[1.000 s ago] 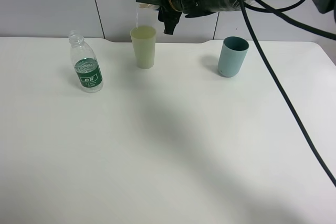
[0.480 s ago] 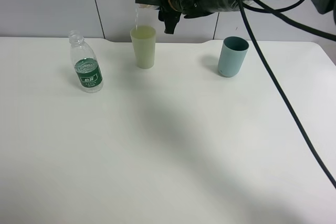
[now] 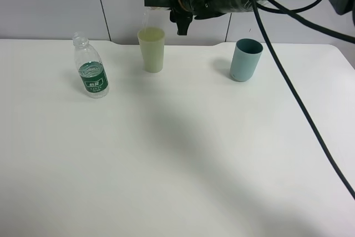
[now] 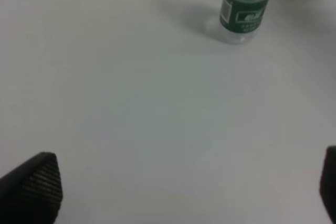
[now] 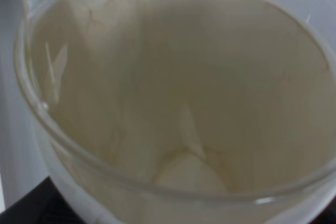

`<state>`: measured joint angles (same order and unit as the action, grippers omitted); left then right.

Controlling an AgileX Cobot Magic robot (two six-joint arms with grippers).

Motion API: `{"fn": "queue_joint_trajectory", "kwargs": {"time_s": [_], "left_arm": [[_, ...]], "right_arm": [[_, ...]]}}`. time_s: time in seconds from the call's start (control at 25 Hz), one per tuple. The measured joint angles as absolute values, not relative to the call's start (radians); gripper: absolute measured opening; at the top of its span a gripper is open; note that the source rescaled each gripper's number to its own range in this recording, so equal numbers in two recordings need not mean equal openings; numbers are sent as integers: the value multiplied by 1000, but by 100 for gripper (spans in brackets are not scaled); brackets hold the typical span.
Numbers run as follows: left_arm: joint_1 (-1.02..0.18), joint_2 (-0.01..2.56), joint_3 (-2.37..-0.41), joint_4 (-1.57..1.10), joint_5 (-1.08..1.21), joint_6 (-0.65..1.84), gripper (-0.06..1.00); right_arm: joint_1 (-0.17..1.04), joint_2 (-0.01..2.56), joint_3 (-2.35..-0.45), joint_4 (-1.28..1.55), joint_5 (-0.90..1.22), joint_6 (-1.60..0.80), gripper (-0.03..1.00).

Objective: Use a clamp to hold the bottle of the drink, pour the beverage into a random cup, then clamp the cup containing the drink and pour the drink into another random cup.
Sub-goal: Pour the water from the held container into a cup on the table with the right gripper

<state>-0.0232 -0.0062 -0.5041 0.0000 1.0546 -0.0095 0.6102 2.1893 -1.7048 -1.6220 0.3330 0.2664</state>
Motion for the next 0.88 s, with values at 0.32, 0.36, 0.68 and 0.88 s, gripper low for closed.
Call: {"fn": "queue_joint_trajectory", "kwargs": {"time_s": [0.32, 0.36, 0.68, 0.88], "left_arm": [[-23, -6, -504, 0, 1055, -10, 100], [-23, -6, -504, 0, 1055, -10, 100], [-23, -6, -504, 0, 1055, -10, 100], [-23, -6, -504, 0, 1055, -10, 100]], "right_arm": [[610, 2189, -1705, -1649, 337, 238, 2], [610, 2189, -1705, -1651, 337, 238, 2], [610, 2189, -1705, -1654, 337, 232, 2], [610, 2189, -1705, -1656, 337, 192, 2]]}}
